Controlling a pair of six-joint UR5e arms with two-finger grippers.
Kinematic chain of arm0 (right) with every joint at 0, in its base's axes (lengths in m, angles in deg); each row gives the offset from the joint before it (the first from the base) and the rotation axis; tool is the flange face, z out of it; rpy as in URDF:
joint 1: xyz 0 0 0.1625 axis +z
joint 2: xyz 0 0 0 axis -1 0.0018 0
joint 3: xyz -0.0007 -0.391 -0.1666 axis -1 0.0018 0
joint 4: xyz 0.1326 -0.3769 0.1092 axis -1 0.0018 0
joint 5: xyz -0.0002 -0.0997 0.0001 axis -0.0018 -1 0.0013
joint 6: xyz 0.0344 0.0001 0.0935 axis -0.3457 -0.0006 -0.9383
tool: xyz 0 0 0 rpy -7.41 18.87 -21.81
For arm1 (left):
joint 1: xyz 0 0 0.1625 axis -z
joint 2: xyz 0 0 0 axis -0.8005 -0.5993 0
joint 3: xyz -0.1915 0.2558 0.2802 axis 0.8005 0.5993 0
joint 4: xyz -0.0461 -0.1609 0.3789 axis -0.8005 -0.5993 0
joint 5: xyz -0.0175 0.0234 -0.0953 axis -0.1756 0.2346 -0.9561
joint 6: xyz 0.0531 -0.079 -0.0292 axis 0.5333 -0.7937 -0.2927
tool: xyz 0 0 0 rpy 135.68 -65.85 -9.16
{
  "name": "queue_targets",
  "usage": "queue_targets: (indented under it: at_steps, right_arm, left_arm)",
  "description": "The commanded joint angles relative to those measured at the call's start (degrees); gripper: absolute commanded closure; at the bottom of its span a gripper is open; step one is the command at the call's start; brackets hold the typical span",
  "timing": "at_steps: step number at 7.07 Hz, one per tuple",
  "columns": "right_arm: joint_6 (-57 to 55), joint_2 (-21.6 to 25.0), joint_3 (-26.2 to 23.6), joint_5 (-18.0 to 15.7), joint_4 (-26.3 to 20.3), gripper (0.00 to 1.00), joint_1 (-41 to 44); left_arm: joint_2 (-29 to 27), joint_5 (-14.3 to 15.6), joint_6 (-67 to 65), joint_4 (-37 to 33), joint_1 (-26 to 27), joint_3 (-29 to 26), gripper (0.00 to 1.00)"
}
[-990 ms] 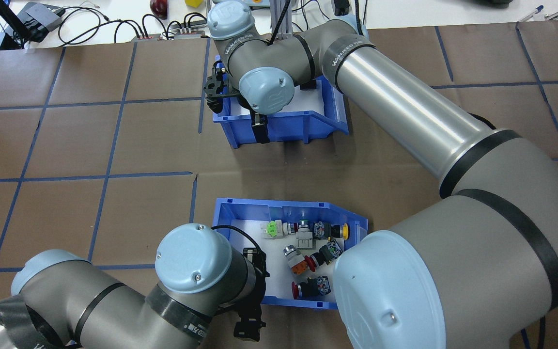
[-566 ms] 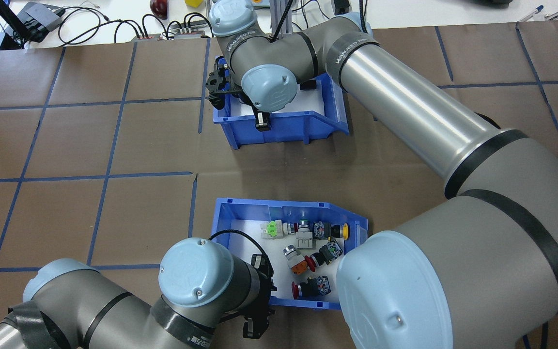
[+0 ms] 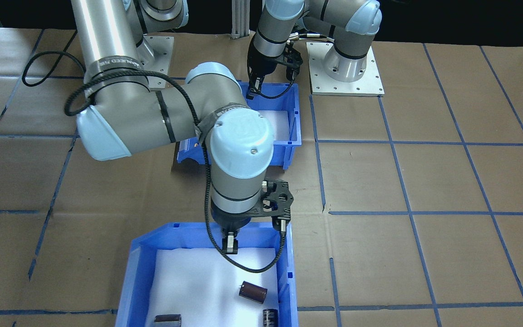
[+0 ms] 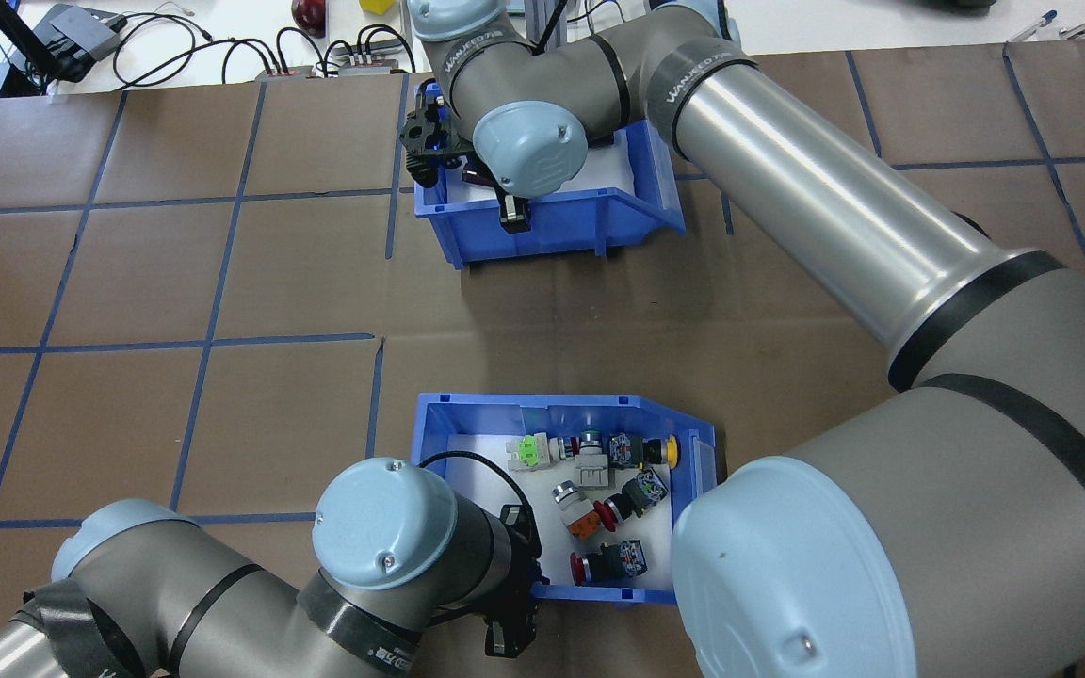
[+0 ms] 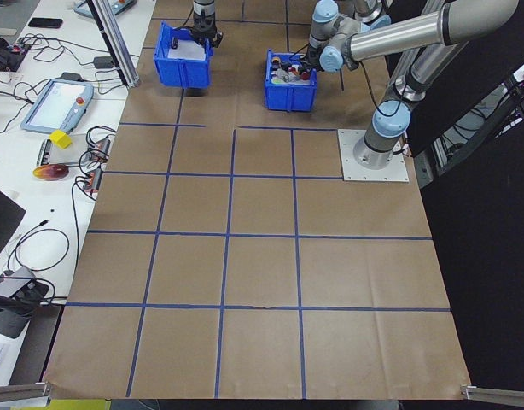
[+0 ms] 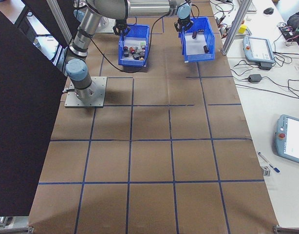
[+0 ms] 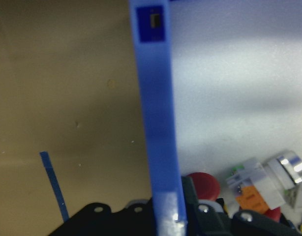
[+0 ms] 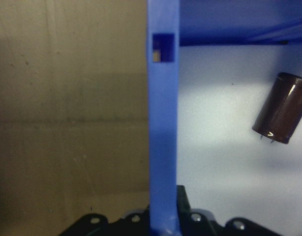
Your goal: Place button box in front
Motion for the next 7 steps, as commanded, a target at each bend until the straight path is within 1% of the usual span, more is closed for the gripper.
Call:
queue_targets:
  at_steps: [1,2,3,4,5,6,7]
  right_arm:
    - [7.3,3.47,-2.48,0.04,-0.61,0.95,-7.76]
    - [11.77,5.31,-4.76,0.05,-0.53,0.95,-11.37]
    - [15.03,7.24,-7.91,0.65,-0.44,0.95,-15.67]
    - [17.76,9.26,-11.08,0.92,0.0,0.95,-18.84]
    - [20.31,11.11,-13.81,1.01,0.52,0.95,-21.66]
    - [22.43,12.78,-16.53,1.19,0.62,0.95,-23.86]
    - [24.01,14.45,-19.08,2.14,0.62,0.95,-26.67]
  left_arm:
    - [0.64,4.48,3.76,-0.57,-4.57,-2.55,1.0]
    - [1.08,4.14,5.69,-0.48,-8.52,-3.08,1.0]
    - [1.0,3.79,11.28,-0.74,-13.87,-4.04,1.0]
    - [-0.57,2.4,12.55,-1.01,-18.62,-5.53,1.0]
    - [-3.54,-1.8,14.57,-1.01,-20.23,-8.59,1.0]
    - [-8.88,-2.01,16.07,-1.01,-20.25,-13.41,1.0]
    - [-13.55,-2.1,16.08,-1.27,-20.16,-18.85,1.0]
